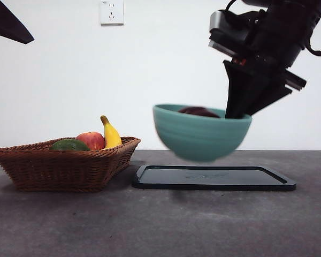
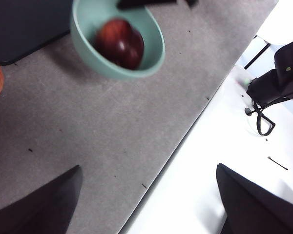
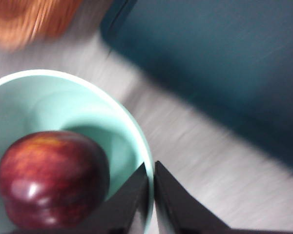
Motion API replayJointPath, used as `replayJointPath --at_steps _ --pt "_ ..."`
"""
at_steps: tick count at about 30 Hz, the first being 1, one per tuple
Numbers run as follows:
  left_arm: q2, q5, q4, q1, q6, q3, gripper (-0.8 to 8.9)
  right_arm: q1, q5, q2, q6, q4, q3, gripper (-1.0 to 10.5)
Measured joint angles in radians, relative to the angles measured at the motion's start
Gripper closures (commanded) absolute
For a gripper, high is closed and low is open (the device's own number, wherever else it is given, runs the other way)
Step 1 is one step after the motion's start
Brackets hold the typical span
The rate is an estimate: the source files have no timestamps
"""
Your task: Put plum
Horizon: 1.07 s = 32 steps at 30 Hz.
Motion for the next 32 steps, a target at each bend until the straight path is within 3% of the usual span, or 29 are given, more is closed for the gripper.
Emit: replayJointPath --at_steps 16,32 --pt "0.000 0.000 -0.001 0.000 0.000 0.000 3.77 -0.129 0.006 0.335 -0.009 -0.042 0.315 9.4" --pt "0.000 0.000 -0.001 0.000 0.000 0.000 3.77 -0.173 0.023 0.458 -0.009 -0.004 0.351 9.4"
